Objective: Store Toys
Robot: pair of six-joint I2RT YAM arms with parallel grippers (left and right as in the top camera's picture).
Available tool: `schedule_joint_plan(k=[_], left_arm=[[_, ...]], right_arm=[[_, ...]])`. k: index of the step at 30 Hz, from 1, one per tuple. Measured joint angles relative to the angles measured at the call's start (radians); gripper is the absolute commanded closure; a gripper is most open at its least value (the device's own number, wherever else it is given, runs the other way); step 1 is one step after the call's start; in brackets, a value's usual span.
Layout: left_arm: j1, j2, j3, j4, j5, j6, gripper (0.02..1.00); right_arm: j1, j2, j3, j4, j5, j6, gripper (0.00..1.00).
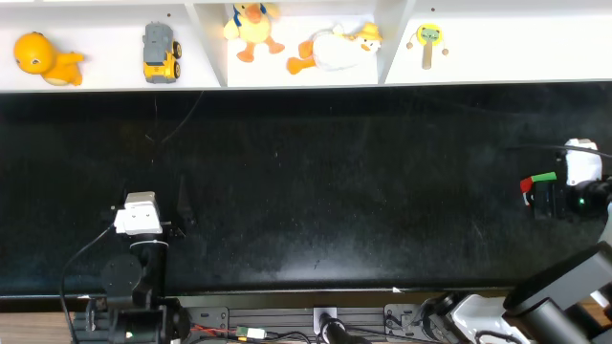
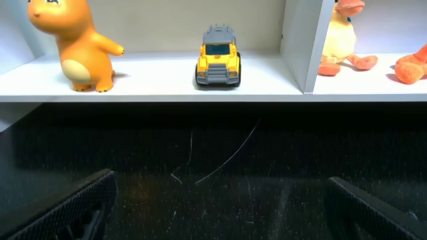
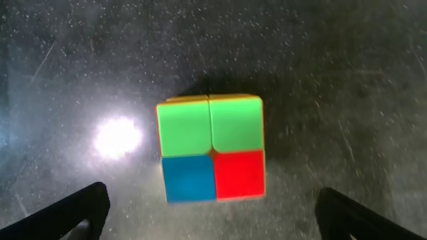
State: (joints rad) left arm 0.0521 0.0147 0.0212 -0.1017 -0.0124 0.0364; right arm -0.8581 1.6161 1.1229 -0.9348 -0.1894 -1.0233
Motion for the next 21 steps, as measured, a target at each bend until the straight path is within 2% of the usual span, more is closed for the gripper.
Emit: schedule_joint_plan(k=[9, 15, 21], left_arm=[[0.0, 0.0, 0.0, 0.0, 0.0, 0.0, 0.02], [0.0, 0.0, 0.0, 0.0, 0.0, 0.0, 0.02], [0.0, 0.0, 0.0, 0.0, 0.0, 0.0, 0.02]], right_arm=[[0.039, 0.043, 0.0, 0.014, 0.026, -0.021, 0.003], [0.043, 0.044, 0.0, 0.026, 0.034, -0.024, 0.056], [0.043, 0.053, 0.0, 0.026, 0.042, -0.024, 0.064]])
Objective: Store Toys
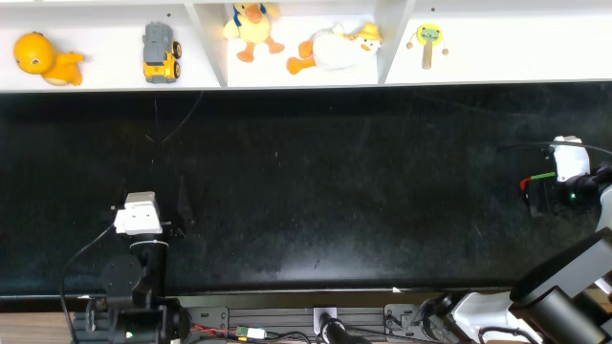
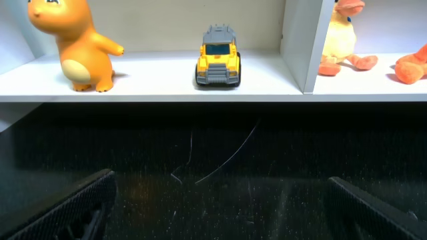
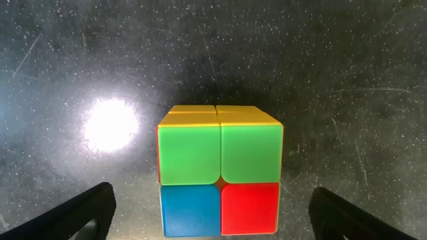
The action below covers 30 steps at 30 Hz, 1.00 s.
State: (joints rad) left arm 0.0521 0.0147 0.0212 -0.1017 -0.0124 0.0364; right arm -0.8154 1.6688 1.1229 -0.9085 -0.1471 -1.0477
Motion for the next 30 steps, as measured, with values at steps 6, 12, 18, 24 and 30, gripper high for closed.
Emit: schedule_joint_plan(k=[6, 12, 18, 24, 30], left_arm=[[0.0, 0.0, 0.0, 0.0, 0.0, 0.0, 0.02], [0.0, 0.0, 0.0, 0.0, 0.0, 0.0, 0.02], [0.0, 0.0, 0.0, 0.0, 0.0, 0.0, 0.02], [0.0, 0.0, 0.0, 0.0, 0.0, 0.0, 0.02], [0.0, 0.0, 0.0, 0.0, 0.0, 0.0, 0.023]], right_arm=[[0.0, 0.016, 0.0, 0.006, 0.01, 0.0, 0.088], [0.0, 0.038, 0.0, 0.018, 0.016, 0.004, 0.178], [0.0, 0.04, 0.0, 0.019, 0.017, 0.02, 0.305], [0.0, 0.04, 0.002, 0.026, 0.017, 0.035, 0.56], [0.017, 0.04, 0.003, 0.026, 0.031, 0.044, 0.638]])
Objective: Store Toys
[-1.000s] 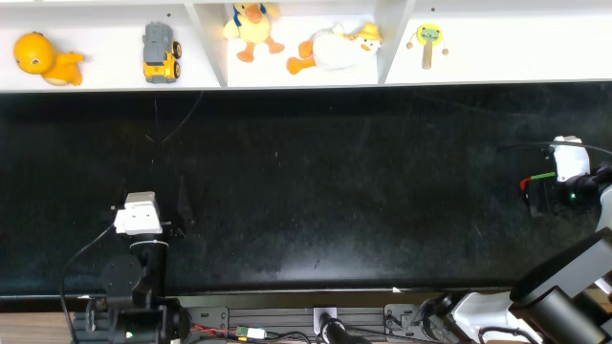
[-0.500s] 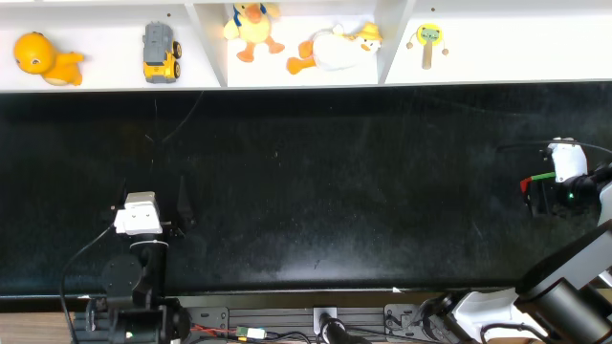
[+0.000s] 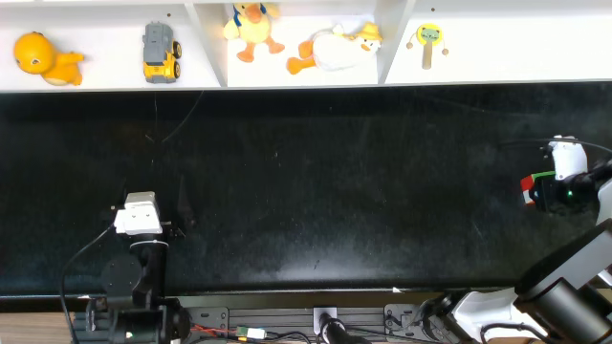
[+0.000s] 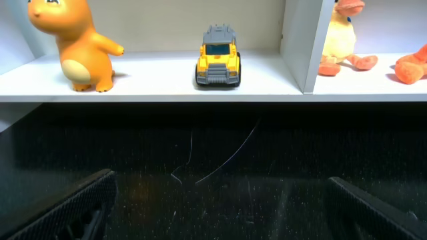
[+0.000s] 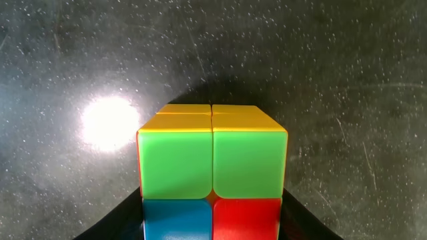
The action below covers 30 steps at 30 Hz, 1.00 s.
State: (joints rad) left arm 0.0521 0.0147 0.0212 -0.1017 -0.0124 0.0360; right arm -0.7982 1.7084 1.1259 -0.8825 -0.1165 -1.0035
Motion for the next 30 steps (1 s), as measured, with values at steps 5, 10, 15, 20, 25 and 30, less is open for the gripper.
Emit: schedule_joint_plan(k=[5, 10, 15, 20, 25, 30], left_arm=[[0.0, 0.0, 0.0, 0.0, 0.0, 0.0, 0.02], [0.0, 0.0, 0.0, 0.0, 0.0, 0.0, 0.02], [0.0, 0.0, 0.0, 0.0, 0.0, 0.0, 0.02], [0.0, 0.0, 0.0, 0.0, 0.0, 0.0, 0.02], [0.0, 0.0, 0.0, 0.0, 0.0, 0.0, 0.02], [0.0, 0.0, 0.0, 0.0, 0.0, 0.0, 0.02]], right_arm=[[0.043, 0.0, 0.0, 0.023, 0.009, 0.022, 0.641], [0.089, -0.001, 0.043, 0.021, 0.012, 0.07, 0.663], [0.109, -0.008, 0.183, 0.028, 0.008, 0.125, 0.656], [0.133, -0.019, 0.266, 0.031, -0.019, 0.154, 0.654], [0.162, -0.019, 0.306, 0.072, -0.045, 0.189, 0.654], [0.202, -0.01, 0.361, 0.071, -0.053, 0.234, 0.669]])
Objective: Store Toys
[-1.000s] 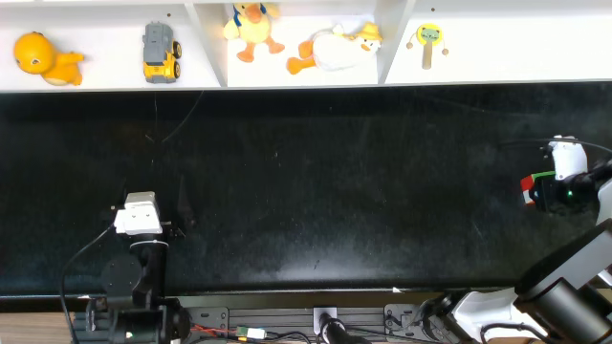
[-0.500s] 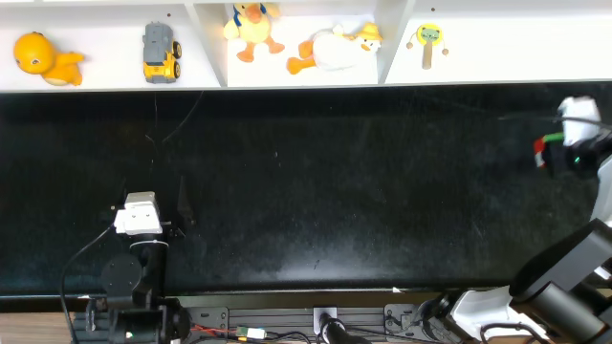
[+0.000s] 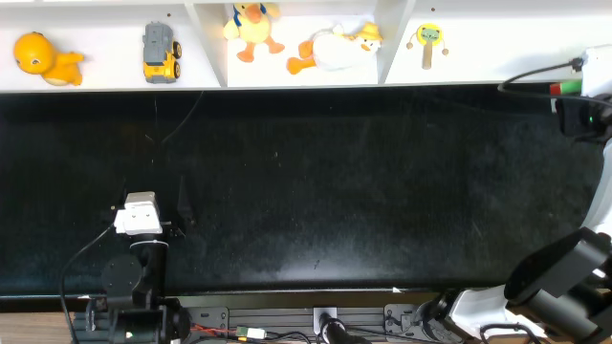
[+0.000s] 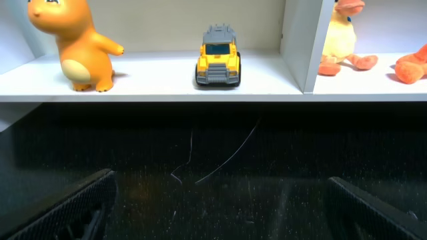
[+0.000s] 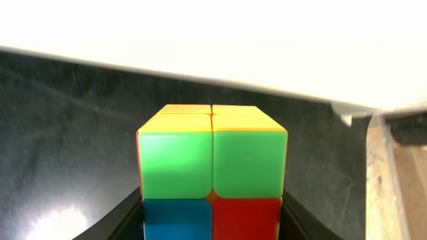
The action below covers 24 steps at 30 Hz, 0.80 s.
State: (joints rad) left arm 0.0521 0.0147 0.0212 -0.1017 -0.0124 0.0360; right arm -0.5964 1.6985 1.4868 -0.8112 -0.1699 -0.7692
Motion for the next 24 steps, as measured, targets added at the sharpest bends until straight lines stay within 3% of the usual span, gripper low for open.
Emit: schedule_joint_plan(k=[10, 24], left_arm=[[0.0, 0.0, 0.0, 0.0, 0.0, 0.0, 0.02], [0.0, 0.0, 0.0, 0.0, 0.0, 0.0, 0.02]], right_arm=[[0.083, 0.179, 0.196, -0.003, -0.007, 0.107, 0.673], [0.158, 0.305, 0.267, 0.045, -0.008, 0.187, 0.658]])
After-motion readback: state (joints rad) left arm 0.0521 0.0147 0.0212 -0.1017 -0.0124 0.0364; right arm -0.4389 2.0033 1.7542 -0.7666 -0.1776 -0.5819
